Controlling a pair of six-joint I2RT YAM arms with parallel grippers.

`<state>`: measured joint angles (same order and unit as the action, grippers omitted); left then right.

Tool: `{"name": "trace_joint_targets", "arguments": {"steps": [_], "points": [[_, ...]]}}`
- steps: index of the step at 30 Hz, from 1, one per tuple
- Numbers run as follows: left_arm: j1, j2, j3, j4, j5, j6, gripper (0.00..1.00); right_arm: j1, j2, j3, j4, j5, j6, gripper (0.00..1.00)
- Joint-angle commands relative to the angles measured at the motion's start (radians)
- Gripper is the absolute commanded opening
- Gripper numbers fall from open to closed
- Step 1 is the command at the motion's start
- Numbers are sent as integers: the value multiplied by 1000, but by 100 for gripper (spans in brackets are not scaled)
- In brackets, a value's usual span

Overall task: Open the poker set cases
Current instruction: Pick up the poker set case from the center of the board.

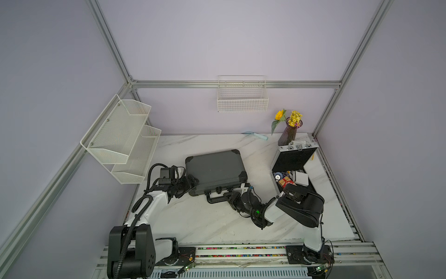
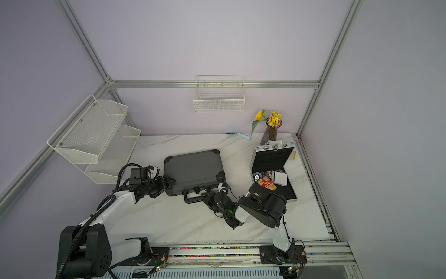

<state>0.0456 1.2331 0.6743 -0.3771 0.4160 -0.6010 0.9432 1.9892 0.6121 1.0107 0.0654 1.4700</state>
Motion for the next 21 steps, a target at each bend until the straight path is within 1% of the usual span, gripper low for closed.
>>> {"name": "trace_joint_targets", "arguments": {"steps": [1,6,7,10,13,14,17,19,21], "points": [[-1,-7,-27,1,22,5,84,-1,35,19,103,0,121,32],[-1,-39,-22,-5,4,16,84,-1,64,12,168,6,176,26],[-1,-52,-17,-11,-6,23,84,-1,68,9,188,7,185,22],[-1,-105,4,-43,-54,48,84,-1,68,-2,215,11,217,16],[-2,-179,35,-78,-115,104,84,-1,58,-23,239,17,251,3],[-2,-209,46,-86,-133,130,83,-1,53,-31,248,19,265,0],[-17,-307,67,-89,-162,231,82,-1,42,-51,295,17,294,0],[-61,-374,82,-92,-193,335,82,-1,34,-60,320,13,312,0],[-137,-442,93,-94,-254,482,82,-1,29,-65,349,9,329,0]]}}
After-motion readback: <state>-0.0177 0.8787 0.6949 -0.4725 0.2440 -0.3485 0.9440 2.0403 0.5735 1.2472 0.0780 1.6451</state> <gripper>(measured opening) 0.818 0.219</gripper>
